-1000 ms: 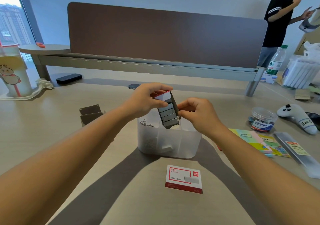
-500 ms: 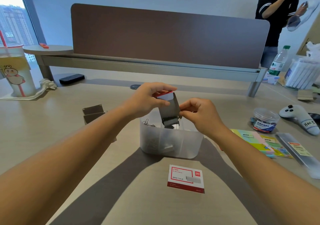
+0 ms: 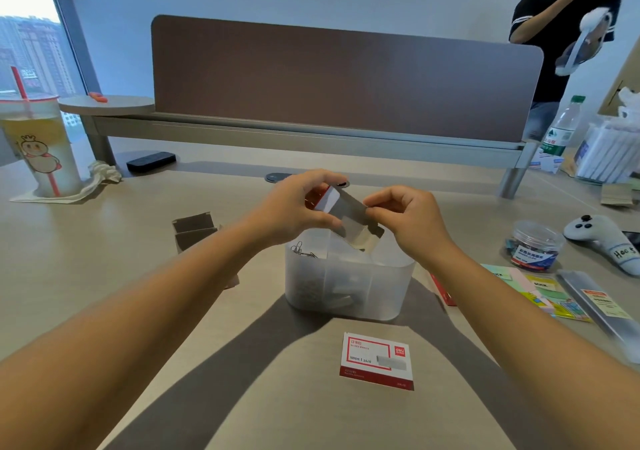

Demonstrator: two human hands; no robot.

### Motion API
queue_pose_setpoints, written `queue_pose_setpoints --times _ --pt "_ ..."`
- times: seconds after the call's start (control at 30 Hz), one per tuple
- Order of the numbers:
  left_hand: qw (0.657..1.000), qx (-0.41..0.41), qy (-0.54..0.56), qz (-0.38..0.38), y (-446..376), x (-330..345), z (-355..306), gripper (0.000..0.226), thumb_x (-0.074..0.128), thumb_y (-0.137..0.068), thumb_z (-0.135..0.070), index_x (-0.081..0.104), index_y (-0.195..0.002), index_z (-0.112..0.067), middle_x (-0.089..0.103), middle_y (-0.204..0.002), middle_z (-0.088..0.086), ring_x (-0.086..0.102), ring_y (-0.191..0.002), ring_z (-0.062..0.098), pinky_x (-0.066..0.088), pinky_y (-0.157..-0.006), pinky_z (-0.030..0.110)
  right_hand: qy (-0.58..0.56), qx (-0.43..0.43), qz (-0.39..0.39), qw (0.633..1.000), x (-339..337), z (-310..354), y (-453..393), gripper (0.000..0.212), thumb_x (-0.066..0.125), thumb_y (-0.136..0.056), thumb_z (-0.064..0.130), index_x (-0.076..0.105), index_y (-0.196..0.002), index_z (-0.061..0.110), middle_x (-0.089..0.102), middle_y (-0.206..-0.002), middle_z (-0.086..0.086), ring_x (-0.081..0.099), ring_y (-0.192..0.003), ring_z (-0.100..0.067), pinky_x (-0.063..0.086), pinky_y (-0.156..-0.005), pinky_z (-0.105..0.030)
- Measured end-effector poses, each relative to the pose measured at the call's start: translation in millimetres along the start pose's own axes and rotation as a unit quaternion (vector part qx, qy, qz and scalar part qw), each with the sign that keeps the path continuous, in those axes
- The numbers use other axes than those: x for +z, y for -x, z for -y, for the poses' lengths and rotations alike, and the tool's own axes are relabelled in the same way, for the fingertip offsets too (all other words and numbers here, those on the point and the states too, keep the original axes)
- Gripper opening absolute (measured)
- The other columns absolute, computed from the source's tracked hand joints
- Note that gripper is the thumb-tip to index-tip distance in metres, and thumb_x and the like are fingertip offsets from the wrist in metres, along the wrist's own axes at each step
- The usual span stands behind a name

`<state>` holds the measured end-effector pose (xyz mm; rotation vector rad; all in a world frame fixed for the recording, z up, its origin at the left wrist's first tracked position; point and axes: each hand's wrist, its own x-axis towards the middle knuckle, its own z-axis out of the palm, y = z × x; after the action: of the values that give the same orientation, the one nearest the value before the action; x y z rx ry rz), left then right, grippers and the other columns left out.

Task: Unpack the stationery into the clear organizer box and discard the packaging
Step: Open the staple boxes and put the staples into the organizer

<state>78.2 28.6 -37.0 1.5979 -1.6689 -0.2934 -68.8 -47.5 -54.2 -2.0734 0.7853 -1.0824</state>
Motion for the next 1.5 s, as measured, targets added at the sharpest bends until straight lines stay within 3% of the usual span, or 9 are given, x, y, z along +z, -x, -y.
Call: queue_pose_setpoints --times 0.13,0.27,0.5,0.67,0.8,0.9,1.13,1.33,1.5 --pt "0.997 -0.003 -0.069 0.026 13 0 2 0.057 0.068 -0.076 -0.016 0.044 -0.127 -0.017 0.047 -0.132 0.004 0.038 -0.100 0.006 0.039 -0.084 0.017 -0.012 0.005 0.009 1.000 0 8 3 0.008 0.055 -0.085 0.006 0.058 -0.085 0.013 0.059 -0.082 0.000 0.057 -0.066 -0.009 0.050 -0.059 -0.009" --pt "0.991 0.023 -0.132 0.019 31 -2 -1 0.044 0.068 -0.076 -0.024 0.051 -0.115 -0.014 0.054 -0.119 0.005 0.042 -0.090 0.009 0.036 -0.069 0.007 0.001 -0.001 0.014 1.000 -1 16 14 0.007 0.056 -0.085 0.007 0.059 -0.087 0.012 0.060 -0.088 -0.001 0.058 -0.075 -0.015 0.048 -0.067 -0.013" --pt "0.981 0.050 -0.144 -0.122 83 2 0 0.049 0.064 -0.069 -0.045 0.061 -0.098 -0.005 0.055 -0.091 0.003 0.045 -0.080 0.011 0.034 -0.065 0.008 0.056 -0.061 -0.018 0.996 -6 24 66 0.016 0.056 -0.086 0.011 0.062 -0.099 0.005 0.058 -0.091 0.001 0.053 -0.075 -0.004 0.043 -0.063 -0.001" --pt "0.984 -0.020 -0.099 -0.147 128 17 12 0.043 0.069 -0.072 -0.038 0.061 -0.098 -0.005 0.051 -0.088 -0.001 0.044 -0.074 0.009 0.035 -0.064 0.009 0.121 -0.066 0.046 0.989 -8 5 119 0.015 0.057 -0.085 0.010 0.063 -0.097 0.004 0.060 -0.091 -0.001 0.051 -0.076 -0.002 0.042 -0.066 -0.003" --pt "0.983 -0.094 -0.119 -0.099 148 19 25 0.033 0.066 -0.076 -0.032 0.061 -0.097 -0.008 0.053 -0.087 0.001 0.047 -0.082 0.015 0.036 -0.063 0.014 0.238 -0.035 0.134 0.961 -5 -13 139 0.021 0.055 -0.086 0.018 0.062 -0.103 0.007 0.063 -0.111 -0.009 0.053 -0.098 -0.016 0.045 -0.080 -0.023" --pt "0.976 -0.150 -0.143 -0.074 157 14 36 0.033 0.063 -0.078 -0.037 0.059 -0.095 -0.009 0.052 -0.087 0.001 0.048 -0.082 0.016 0.036 -0.063 0.015 0.274 -0.044 0.172 0.945 -1 -13 145 0.029 0.053 -0.088 0.022 0.058 -0.113 0.010 0.058 -0.122 -0.008 0.052 -0.108 -0.018 0.042 -0.086 -0.022" --pt "0.927 -0.244 -0.270 -0.089 176 -16 69 0.045 0.053 -0.080 -0.052 0.060 -0.095 -0.011 0.051 -0.086 0.003 0.047 -0.080 0.019 0.038 -0.066 0.030 0.318 -0.090 0.267 0.905 43 9 141 0.057 0.044 -0.090 0.040 0.024 -0.141 0.021 0.024 -0.151 0.001 0.022 -0.139 -0.015 0.018 -0.112 -0.026" --pt "0.895 -0.311 -0.301 -0.110 176 -39 97 0.050 0.047 -0.084 -0.054 0.056 -0.107 -0.011 0.057 -0.102 0.009 0.046 -0.086 0.021 0.039 -0.072 0.032 0.259 -0.062 0.278 0.923 101 20 113 0.055 0.046 -0.088 0.043 0.027 -0.134 0.019 0.033 -0.144 -0.003 0.037 -0.127 -0.019 0.039 -0.098 -0.029" --pt "0.893 -0.326 -0.296 -0.090 160 -50 121 0.051 0.044 -0.085 -0.053 0.052 -0.115 -0.013 0.056 -0.115 0.011 0.050 -0.102 0.027 0.042 -0.084 0.037 0.259 -0.079 0.282 0.921 139 17 83 0.056 0.044 -0.090 0.041 0.023 -0.137 0.020 0.028 -0.145 -0.003 0.032 -0.130 -0.019 0.038 -0.101 -0.034"
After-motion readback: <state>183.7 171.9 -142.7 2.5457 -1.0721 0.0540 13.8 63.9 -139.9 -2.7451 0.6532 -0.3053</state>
